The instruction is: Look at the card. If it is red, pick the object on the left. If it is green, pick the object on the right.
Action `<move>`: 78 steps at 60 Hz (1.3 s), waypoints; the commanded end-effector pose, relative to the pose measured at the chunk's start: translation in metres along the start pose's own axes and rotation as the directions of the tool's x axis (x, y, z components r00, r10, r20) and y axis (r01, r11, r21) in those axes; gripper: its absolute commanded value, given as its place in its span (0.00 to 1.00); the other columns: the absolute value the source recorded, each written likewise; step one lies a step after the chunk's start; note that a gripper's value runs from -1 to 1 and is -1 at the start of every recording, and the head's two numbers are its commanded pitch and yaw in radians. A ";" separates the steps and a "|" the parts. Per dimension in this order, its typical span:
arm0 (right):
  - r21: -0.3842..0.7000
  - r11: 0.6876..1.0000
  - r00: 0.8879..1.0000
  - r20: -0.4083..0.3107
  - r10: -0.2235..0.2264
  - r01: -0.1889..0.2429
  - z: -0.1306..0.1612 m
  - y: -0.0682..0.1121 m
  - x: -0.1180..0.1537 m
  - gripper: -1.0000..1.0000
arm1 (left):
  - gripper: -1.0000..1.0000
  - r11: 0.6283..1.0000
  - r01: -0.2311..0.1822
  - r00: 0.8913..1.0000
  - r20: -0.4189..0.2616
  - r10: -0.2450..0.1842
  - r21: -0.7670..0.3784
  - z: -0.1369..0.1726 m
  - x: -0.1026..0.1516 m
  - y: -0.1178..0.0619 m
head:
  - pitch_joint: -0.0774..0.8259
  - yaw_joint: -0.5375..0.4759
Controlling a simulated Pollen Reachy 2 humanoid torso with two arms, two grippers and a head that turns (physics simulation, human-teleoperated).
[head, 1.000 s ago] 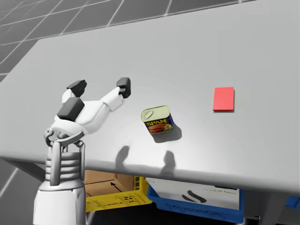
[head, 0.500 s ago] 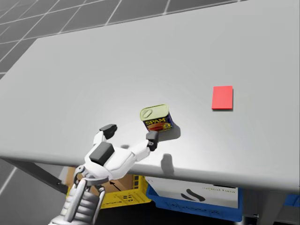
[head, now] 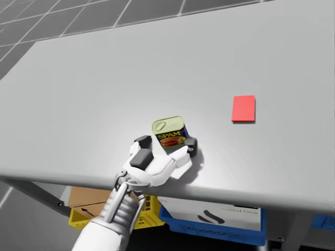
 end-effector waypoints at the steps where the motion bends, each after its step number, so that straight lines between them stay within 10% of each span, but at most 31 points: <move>1: -0.002 1.000 1.000 -0.001 -0.003 0.003 0.000 0.001 -0.001 0.00 | 0.00 0.996 -0.087 0.996 0.002 0.087 0.027 -0.023 0.000 -0.023 | 0.90 0.89; 19: -0.003 1.000 1.000 0.004 -0.002 0.002 0.000 -0.001 0.000 0.00 | 0.02 0.990 -0.096 0.995 -0.007 0.097 0.101 -0.040 0.007 -0.032 | 0.90 0.88; 20: -0.003 1.000 1.000 0.004 -0.002 0.002 0.000 -0.001 0.000 0.00 | 0.15 0.989 -0.098 0.995 -0.007 0.100 0.106 -0.040 0.006 -0.032 | 0.90 0.88; 21: -0.003 1.000 1.000 0.003 -0.002 0.002 0.000 -0.001 0.000 0.00 | 0.88 0.989 -0.103 0.995 -0.007 0.104 0.105 -0.040 0.006 -0.032 | 0.90 0.88; 23: -0.003 1.000 1.000 0.003 -0.002 0.002 0.000 -0.001 0.000 0.00 | 0.91 0.989 -0.103 0.994 -0.009 0.105 0.103 -0.040 0.006 -0.032 | 0.90 0.88; 36: -0.004 1.000 1.000 0.004 -0.002 0.002 0.000 -0.001 0.000 0.00 | 0.98 0.991 -0.088 0.996 0.002 0.089 0.101 -0.036 0.005 -0.032 | 0.85 0.88; 57: -0.004 1.000 1.000 -0.001 0.000 0.000 -0.001 -0.002 -0.001 0.00 | 0.98 0.995 -0.061 0.998 -0.002 0.061 0.080 -0.032 0.004 -0.035 | 0.46 0.91; 78: -0.002 1.000 1.000 0.001 -0.004 0.004 -0.002 -0.004 -0.001 0.00 | 1.00 0.999 0.008 0.997 0.081 -0.011 0.038 -0.013 0.052 -0.037 | 0.41 0.91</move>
